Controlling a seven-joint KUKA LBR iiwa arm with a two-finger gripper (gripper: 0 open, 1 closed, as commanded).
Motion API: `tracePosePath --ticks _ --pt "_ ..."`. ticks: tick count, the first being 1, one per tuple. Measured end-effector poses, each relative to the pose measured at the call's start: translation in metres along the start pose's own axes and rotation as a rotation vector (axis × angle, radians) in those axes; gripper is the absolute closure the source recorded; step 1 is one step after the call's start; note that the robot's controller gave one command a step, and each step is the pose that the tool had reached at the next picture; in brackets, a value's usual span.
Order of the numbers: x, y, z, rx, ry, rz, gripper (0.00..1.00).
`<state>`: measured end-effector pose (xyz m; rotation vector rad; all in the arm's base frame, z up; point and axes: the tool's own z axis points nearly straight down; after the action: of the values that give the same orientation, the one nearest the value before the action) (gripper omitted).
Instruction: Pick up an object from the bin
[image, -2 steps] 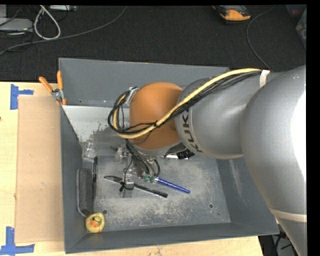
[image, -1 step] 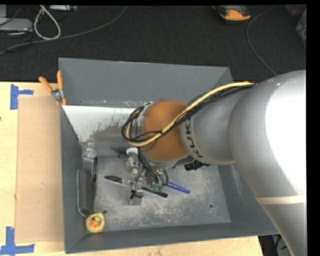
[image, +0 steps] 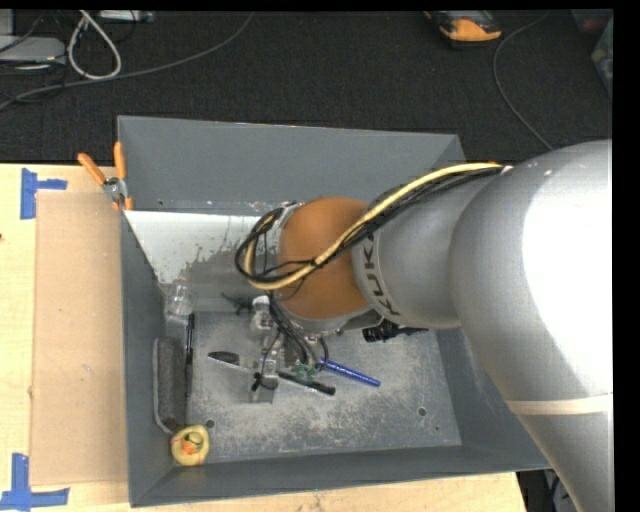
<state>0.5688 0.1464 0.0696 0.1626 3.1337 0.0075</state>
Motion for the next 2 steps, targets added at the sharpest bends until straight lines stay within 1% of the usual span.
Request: tracePosePath --ticks 1,2 --pt "0.0000 -0.0061 0.0009 0.003 0.005 -0.047 0.00" --pt "0.0001 -0.0005 0.0002 0.000 0.001 -0.016 0.00"
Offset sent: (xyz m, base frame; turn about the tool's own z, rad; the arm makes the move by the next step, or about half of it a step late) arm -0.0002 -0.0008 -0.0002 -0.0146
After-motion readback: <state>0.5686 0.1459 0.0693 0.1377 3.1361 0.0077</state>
